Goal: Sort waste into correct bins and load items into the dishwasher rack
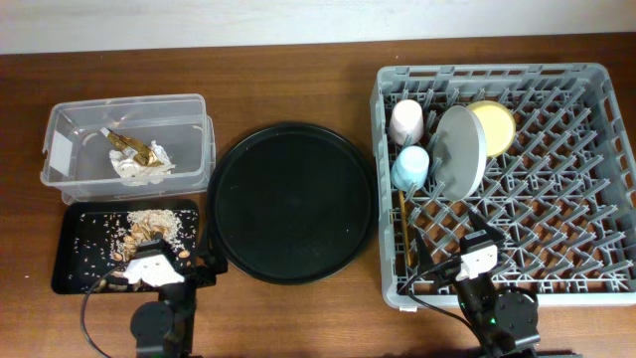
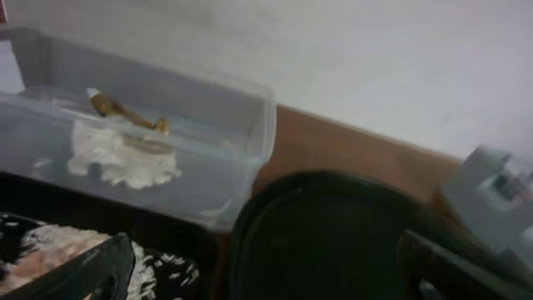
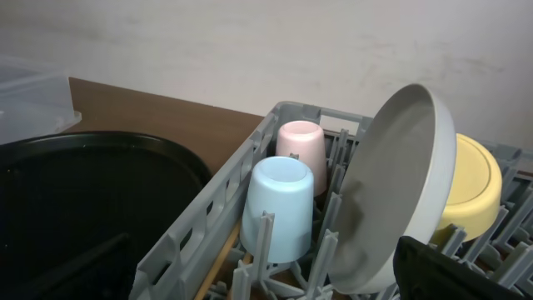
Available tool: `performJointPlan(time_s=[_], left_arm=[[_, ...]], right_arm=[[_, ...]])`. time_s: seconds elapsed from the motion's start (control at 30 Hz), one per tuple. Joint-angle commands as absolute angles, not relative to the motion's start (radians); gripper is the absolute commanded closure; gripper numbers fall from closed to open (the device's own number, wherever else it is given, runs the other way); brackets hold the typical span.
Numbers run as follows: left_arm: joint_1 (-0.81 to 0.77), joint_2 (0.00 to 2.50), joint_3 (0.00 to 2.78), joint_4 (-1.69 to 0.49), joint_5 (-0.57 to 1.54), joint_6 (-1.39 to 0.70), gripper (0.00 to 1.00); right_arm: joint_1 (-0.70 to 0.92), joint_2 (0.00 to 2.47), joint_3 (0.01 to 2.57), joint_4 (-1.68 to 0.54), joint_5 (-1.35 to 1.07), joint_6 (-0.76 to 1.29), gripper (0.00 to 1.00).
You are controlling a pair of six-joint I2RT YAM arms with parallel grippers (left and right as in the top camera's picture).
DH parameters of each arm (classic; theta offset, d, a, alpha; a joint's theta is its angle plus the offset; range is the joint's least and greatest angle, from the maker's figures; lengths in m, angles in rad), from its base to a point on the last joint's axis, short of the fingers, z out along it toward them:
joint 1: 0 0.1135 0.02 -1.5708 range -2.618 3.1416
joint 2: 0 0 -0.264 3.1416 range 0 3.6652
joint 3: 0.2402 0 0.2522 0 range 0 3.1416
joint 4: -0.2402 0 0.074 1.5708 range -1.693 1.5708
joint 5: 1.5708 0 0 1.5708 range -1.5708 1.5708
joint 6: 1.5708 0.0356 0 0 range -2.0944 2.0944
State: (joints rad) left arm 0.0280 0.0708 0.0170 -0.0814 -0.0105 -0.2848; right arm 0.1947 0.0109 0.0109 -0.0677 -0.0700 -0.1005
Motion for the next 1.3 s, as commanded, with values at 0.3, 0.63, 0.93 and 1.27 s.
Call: performJointPlan(time_s=[0.3,0.63,0.93,1.27], left_arm=[[-0.069,0.005,0.009,-0.083,-0.018,0.159,0.01],[-0.069,0.005,0.009,-0.083,-0.018,0.159,0.01],[-0.069,0.005,0.009,-0.083,-0.018,0.159,0.01],[-0.069,0.005,0.009,-0.083,-0.019,0.159,0.01]], right_arm=[[0.187,0.004,0.006,-0.072,-0.075,-0.088,0.02],[0.187,0.004,0.006,-0.072,-0.075,-0.088,0.02],[0.187,0.004,0.006,-0.072,-0.075,-0.088,0.01],[0.187,0.004,0.006,-0.072,-0.075,-0.088,0.01]])
